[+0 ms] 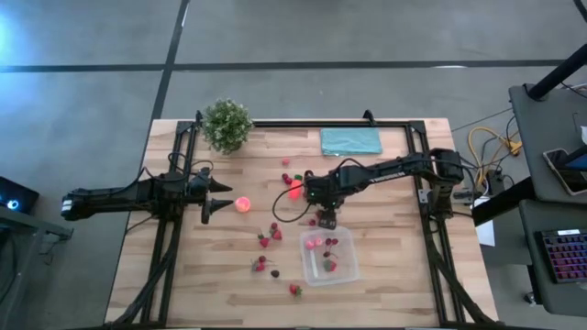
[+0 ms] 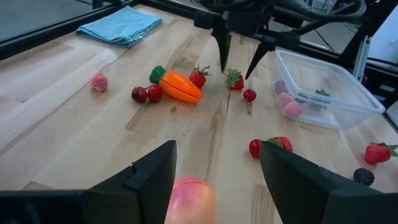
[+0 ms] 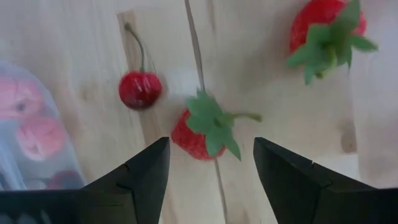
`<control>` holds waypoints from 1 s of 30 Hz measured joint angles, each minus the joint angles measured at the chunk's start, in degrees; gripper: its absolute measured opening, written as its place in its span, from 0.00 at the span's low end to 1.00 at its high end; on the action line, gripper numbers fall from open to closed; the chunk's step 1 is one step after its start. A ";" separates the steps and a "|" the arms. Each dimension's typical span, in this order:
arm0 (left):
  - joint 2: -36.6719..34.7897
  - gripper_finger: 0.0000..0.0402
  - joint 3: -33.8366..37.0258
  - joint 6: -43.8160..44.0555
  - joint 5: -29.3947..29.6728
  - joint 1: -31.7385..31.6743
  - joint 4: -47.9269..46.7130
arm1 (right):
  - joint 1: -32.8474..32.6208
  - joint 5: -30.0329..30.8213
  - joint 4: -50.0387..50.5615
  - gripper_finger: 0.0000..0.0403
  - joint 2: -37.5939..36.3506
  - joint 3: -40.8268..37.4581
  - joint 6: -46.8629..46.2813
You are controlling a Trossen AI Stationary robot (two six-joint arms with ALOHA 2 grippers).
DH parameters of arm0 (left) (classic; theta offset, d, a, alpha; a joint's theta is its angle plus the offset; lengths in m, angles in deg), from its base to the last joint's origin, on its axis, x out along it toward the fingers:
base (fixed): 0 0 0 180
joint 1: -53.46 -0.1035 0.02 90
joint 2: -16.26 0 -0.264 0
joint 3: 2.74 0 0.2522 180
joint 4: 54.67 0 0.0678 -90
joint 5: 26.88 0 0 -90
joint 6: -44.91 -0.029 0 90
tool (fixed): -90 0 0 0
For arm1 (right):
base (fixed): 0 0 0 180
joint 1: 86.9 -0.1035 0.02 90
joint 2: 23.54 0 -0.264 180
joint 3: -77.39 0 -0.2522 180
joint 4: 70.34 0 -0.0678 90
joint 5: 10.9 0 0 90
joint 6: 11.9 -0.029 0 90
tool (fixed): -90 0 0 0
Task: Pick and placing Produce into tupperware
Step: Put the red strawberry into the transparent container
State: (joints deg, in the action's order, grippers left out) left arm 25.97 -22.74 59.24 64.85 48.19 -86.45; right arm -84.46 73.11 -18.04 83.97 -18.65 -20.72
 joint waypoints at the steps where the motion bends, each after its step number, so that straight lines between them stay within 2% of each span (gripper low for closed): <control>1: 0.00 0.54 0.00 0.01 0.00 0.00 -0.01 | 0.00 0.01 -0.50 0.56 0.00 -0.14 -0.39; 14: 0.00 0.54 0.00 0.00 0.00 0.00 -0.02 | -0.02 0.12 -5.24 0.56 0.00 -3.12 -3.90; 30: 0.00 0.54 0.00 0.01 -0.02 0.01 0.00 | -0.04 6.09 -7.10 0.55 0.39 -2.59 -6.72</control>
State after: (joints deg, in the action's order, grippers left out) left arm 25.97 -22.74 59.25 64.83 48.20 -86.45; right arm -84.51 79.19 -25.14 84.36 -21.24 -27.44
